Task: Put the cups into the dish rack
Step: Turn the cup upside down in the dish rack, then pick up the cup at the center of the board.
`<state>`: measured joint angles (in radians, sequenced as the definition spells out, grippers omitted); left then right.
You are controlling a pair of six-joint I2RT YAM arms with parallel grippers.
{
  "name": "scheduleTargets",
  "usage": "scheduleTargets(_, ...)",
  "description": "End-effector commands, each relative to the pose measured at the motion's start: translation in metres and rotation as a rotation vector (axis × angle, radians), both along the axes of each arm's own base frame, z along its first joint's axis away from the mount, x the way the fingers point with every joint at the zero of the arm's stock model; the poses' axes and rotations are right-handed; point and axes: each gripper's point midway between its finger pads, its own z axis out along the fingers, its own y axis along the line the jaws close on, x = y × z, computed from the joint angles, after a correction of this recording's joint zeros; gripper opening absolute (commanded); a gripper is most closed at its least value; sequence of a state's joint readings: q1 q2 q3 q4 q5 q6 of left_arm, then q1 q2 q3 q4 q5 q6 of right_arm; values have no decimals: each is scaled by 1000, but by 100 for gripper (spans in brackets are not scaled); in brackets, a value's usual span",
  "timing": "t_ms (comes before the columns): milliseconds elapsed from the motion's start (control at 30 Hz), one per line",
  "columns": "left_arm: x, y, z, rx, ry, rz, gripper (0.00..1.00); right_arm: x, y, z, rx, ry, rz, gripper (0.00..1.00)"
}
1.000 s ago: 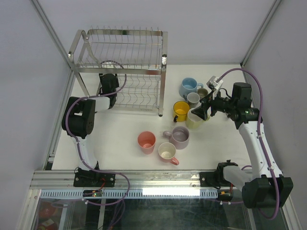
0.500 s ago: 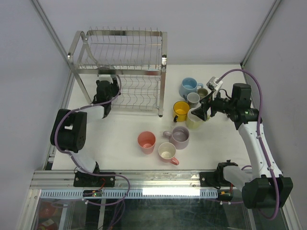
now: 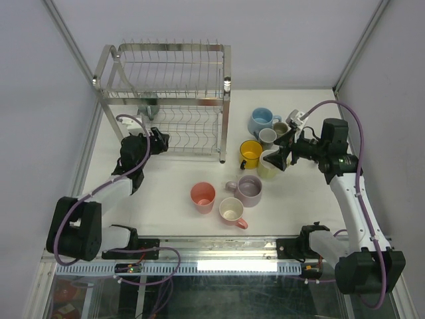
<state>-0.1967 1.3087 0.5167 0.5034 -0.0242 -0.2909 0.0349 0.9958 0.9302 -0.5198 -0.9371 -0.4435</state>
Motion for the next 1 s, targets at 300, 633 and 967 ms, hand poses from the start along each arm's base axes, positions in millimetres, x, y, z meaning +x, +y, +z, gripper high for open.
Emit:
scheduleTargets(300, -77, -28, 68, -241, -211, -186, 74, -32, 19, 13, 51, -201, 266, 80)
scheduleTargets(633, -124, -63, 72, -489, -86, -390, 99, -80, 53, 23, -32, -315, 608, 99)
scheduleTargets(967, -146, -48, 91, -501, -110, -319, 98, -83, 157, 16, -394, -262, 747, 99)
